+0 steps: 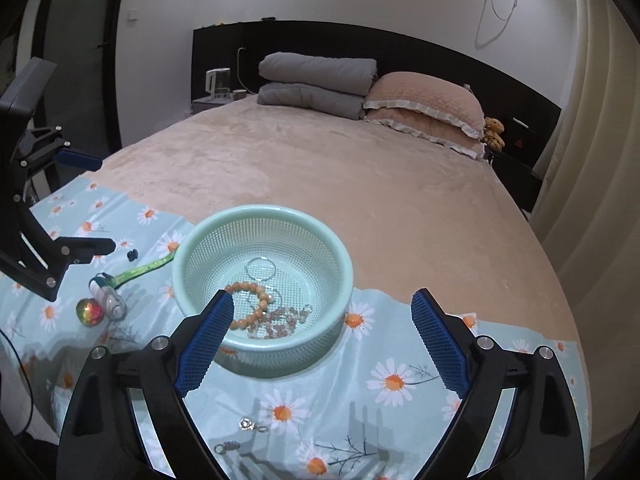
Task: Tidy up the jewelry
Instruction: 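Withdraw both open tools from the basket toward the pearl earring and pendants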
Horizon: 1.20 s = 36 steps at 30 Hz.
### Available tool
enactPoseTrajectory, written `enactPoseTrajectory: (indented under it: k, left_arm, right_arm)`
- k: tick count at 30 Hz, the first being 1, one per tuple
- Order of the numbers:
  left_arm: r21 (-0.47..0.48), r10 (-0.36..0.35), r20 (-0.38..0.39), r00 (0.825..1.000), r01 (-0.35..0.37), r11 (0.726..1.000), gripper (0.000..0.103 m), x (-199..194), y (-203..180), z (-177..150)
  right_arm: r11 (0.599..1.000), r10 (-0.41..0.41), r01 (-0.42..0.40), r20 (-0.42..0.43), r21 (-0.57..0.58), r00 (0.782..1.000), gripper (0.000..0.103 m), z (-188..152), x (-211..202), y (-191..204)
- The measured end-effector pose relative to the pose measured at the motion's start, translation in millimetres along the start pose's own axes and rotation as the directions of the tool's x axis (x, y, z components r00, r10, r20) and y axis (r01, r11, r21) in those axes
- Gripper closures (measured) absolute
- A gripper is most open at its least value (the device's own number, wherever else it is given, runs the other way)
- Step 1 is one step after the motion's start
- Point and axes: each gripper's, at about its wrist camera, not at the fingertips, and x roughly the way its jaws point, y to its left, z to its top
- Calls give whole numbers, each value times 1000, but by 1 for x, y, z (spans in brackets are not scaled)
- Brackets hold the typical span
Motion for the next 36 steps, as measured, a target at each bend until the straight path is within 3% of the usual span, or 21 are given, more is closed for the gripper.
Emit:
enactPoseTrajectory:
  k: [18, 30, 36]
  left_arm:
    - [14, -1, 77, 997, 0, 1000, 6, -84, -17, -25]
    - [13, -39, 13, 999, 39, 999, 6, -53, -33, -70]
    - [-16, -88, -36, 995, 87, 996, 6, -24, -38, -91]
  right_arm:
    - [1000, -25, 26, 6, -12, 1000, 17, -20, -74, 18]
    - [998, -1, 2, 12, -56, 1000, 17, -44, -55, 35]
    - [998, 40, -43, -62, -55, 997, 17, -69, -22, 35]
